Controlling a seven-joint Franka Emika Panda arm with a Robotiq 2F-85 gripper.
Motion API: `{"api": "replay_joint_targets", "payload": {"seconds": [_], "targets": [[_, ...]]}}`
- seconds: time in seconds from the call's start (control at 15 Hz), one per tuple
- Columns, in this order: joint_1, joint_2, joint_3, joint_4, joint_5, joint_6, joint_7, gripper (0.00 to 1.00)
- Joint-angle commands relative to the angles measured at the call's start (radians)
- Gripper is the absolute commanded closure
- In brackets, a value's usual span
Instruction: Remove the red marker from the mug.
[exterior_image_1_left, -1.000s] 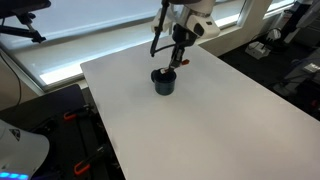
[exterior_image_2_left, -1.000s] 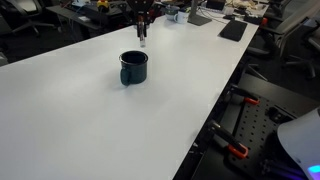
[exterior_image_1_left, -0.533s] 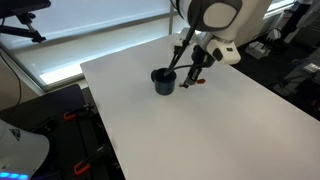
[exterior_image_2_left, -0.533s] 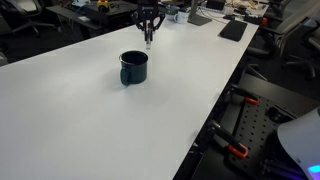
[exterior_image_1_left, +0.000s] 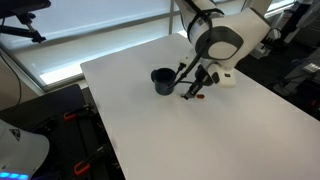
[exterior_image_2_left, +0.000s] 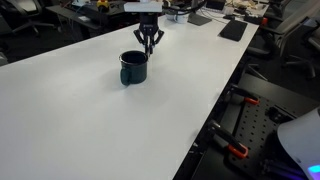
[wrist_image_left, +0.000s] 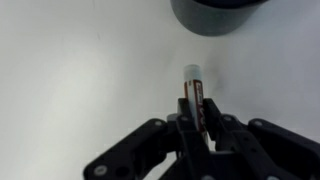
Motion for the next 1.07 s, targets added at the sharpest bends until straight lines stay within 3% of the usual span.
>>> {"api": "replay_joint_targets", "payload": {"seconds": [0.0,0.27,0.33,0.53,0.6,0.73,1.0], "targets": [[-0.029,0.072,-0.002,0.098,0.05,-0.053,0.065,0.95],[-0.051,0.12,0.005,0.152,0.073,-0.076,0.089,0.95],[-0.053,0.127,0.004,0.166,0.077,-0.089,0.095,0.56],[-0.052,0.153,0.0,0.204,0.067,-0.132,0.124,0.41],[-0.05,0.131,-0.002,0.157,0.06,-0.08,0.089,0.57],[-0.05,0.144,-0.001,0.173,0.06,-0.092,0.093,0.42],[-0.051,0.15,-0.001,0.18,0.06,-0.093,0.093,0.41]]}}
